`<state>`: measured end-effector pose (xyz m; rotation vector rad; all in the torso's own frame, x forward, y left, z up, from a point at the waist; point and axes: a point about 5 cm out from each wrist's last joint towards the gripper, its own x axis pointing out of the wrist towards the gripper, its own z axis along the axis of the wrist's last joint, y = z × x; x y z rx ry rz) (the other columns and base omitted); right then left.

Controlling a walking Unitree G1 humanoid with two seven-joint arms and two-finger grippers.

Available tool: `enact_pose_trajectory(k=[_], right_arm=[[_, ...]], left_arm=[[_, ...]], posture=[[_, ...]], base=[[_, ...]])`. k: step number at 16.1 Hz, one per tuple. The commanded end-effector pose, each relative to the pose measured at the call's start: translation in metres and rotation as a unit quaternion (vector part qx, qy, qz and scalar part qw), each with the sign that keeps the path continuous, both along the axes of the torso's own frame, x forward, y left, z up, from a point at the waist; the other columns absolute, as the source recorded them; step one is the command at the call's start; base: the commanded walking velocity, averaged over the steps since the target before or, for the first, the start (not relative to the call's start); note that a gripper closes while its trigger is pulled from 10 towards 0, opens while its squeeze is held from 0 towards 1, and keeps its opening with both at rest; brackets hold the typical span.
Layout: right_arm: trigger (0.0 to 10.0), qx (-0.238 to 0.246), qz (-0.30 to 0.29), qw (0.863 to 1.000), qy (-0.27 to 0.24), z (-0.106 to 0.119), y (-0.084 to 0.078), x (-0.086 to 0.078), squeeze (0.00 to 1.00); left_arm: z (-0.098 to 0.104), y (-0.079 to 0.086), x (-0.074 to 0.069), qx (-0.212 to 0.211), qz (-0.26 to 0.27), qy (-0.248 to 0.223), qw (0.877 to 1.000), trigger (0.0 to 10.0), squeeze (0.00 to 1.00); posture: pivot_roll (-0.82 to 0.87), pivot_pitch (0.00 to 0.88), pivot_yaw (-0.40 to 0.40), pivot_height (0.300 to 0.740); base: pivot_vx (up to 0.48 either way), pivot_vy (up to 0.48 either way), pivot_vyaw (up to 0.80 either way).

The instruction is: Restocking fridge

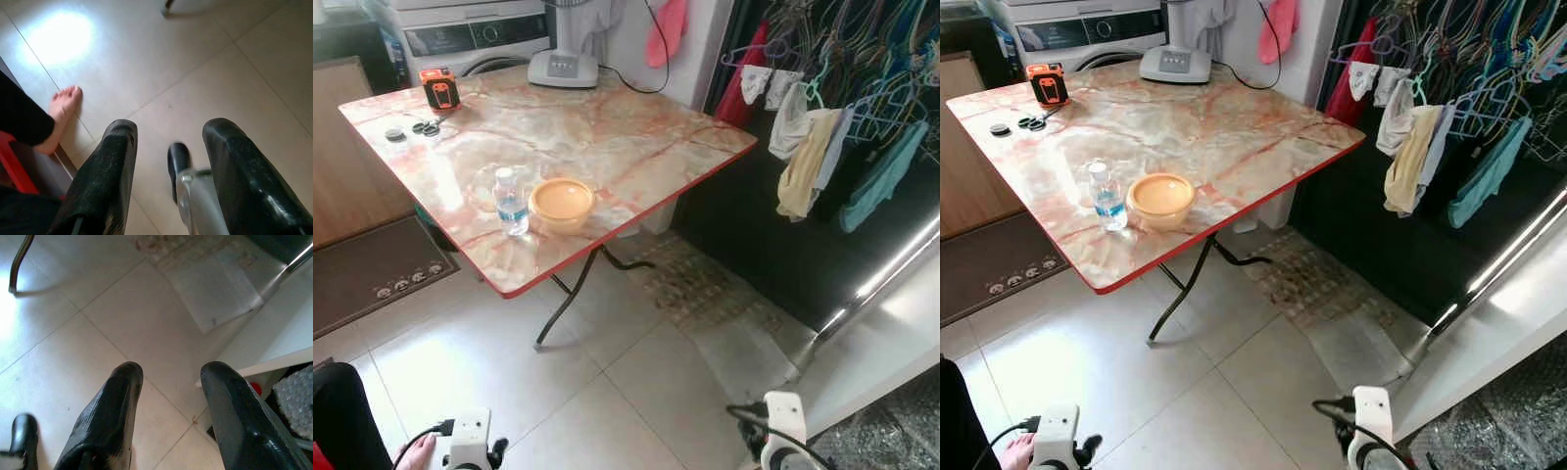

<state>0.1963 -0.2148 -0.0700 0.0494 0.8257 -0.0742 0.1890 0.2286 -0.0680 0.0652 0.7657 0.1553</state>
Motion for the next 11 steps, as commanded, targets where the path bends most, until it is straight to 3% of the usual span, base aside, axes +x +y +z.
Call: enact_pose_trajectory(k=[1,4,8,11], right_arm=[[10.0,-0.002,-0.011,1.000,-0.006,0.000,-0.003,-0.001,0.00],[10.0,-0.007,0.009,1.000,0.006,-0.001,-0.003,-0.003,0.00],[10.0,-0.006,-0.025,0.997,-0.073,0.008,-0.004,0.003,0.00],[10.0,-0.004,-0.042,0.994,-0.102,0.010,-0.004,0.003,0.00]], left_arm=[[0.000,-0.001,-0.001,0.000,0.007,-0.008,1.000,10.0,0.00],[-0.001,-0.003,-0.002,-0.006,-0.002,-0.001,1.000,10.0,0.00],[0.007,-0.002,0.002,-0.003,0.022,-0.076,0.997,10.0,0.00],[0.011,-0.002,0.003,-0.007,0.024,-0.104,0.994,10.0,0.00]], posture=[[-0.02,0.000,-0.111,0.740],[-0.02,0.000,-0.114,0.740],[-0.02,0.000,-0.108,0.740],[-0.02,0.000,-0.105,0.740]], base=[[0.000,0.000,0.00],[0.000,0.000,0.00],[0.000,0.000,0.00],[0.000,0.000,0.00]])
